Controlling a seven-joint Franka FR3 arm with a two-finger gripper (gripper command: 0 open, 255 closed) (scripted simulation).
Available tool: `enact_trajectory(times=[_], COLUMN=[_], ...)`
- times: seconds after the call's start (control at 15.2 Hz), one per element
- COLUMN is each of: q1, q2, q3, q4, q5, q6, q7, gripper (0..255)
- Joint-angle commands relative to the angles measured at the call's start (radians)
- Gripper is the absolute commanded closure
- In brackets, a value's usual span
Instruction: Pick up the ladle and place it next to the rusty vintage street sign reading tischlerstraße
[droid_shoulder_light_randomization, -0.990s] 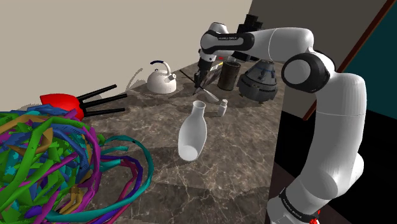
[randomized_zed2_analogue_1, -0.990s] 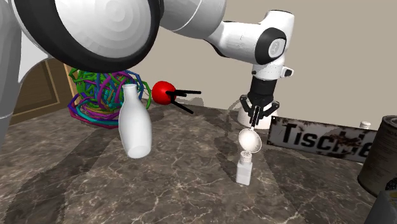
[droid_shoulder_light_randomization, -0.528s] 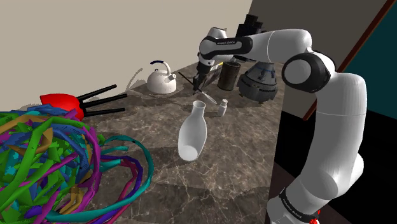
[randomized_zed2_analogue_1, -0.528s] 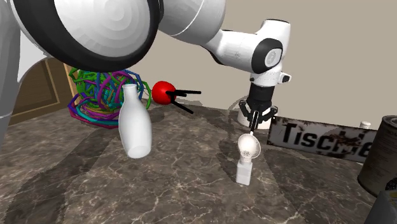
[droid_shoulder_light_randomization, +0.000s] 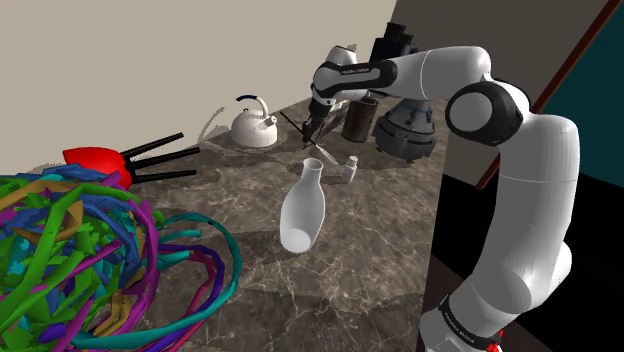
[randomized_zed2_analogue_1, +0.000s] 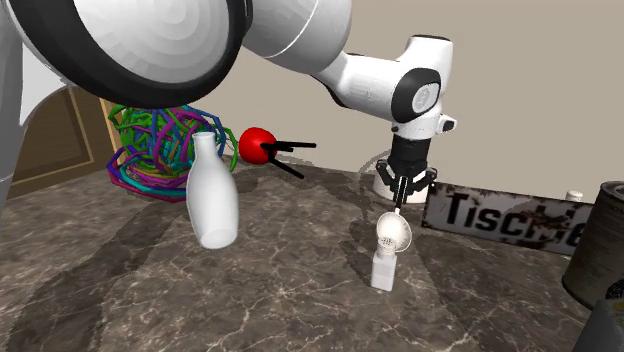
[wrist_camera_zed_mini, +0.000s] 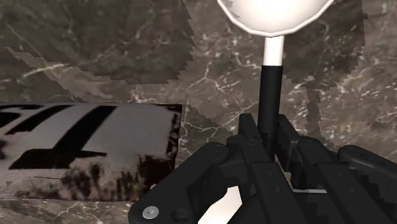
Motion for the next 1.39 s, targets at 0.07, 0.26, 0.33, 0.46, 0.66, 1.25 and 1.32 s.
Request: enact_trajectory(times=[0.07,0.26,0.33,0.46,0.66,1.25,1.32], q1=[-0.001,0.000,0.000,0.000,-0.001,-0.011,-0.011], q2=[0.084,0.084,0.084,0.084,0.074,0.031,0.031], q3=[-0.005,-0.005,-0.005,-0.005,-0.005,-0.005,-0.005], q4=[-0.019,-0.019,-0.019,-0.019,-0.060,0.027,0.027], q5=[0.000,0.000,0.000,0.000,0.003,0.001,0.001], q6=[0.015,0.015,0.015,0.015,0.047,-0.084,-0.084], q7=[-0.003,-0.003,-0.003,-0.003,-0.007,-0.003,-0.003], gripper=[255,255,255,255,0,0,0])
